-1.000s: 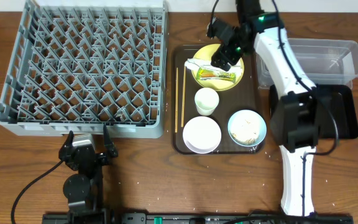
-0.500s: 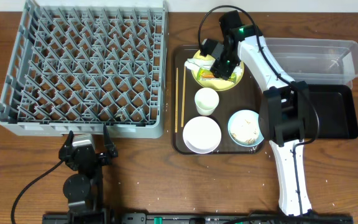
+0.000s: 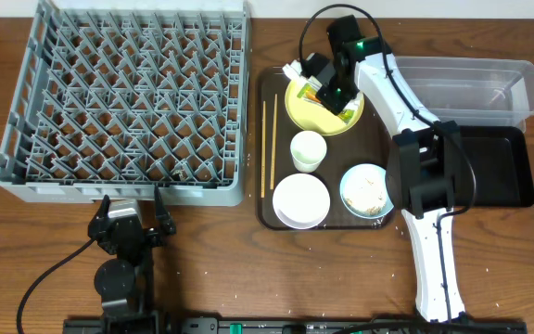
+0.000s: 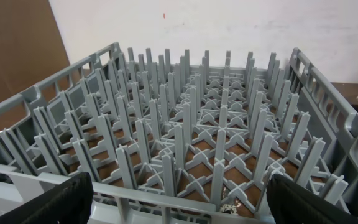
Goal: Sort waste into correct bins and load items into the dishwasher
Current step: 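Lift the wrapper and tissue with the right gripper into the clear bin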
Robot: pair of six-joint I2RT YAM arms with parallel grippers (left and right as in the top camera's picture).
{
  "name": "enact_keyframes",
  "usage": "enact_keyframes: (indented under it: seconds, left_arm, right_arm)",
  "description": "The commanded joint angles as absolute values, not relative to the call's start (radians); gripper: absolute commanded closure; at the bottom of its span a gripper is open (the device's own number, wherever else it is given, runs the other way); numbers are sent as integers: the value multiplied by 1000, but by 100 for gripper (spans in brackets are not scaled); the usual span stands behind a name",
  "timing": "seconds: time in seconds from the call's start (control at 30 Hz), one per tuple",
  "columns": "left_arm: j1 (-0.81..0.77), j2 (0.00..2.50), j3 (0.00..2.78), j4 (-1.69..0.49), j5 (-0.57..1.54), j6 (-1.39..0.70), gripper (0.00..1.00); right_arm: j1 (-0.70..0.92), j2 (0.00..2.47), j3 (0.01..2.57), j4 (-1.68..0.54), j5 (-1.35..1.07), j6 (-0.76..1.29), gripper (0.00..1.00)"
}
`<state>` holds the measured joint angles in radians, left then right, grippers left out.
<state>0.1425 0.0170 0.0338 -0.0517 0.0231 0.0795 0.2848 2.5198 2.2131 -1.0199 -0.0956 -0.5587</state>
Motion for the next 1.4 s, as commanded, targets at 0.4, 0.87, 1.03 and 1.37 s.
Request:
enact_keyframes:
  seconds: [0.4, 0.87, 1.03, 1.37]
  left_arm:
    - [146, 19, 4, -70, 14, 86, 9]
    - [146, 19, 4, -70, 14, 86, 9]
    - [146, 19, 4, -70, 14, 86, 9]
    - [146, 19, 4, -70, 14, 86, 9]
  right_arm:
    - [287, 2308, 2278, -1005, -94, -149, 99]
    - [28, 2122, 2278, -1147, -41, 428, 98]
    - [-107, 2129, 2249, -1191, -4, 744, 98]
    - [-196, 2130, 2069, -1073, 43, 1182, 99]
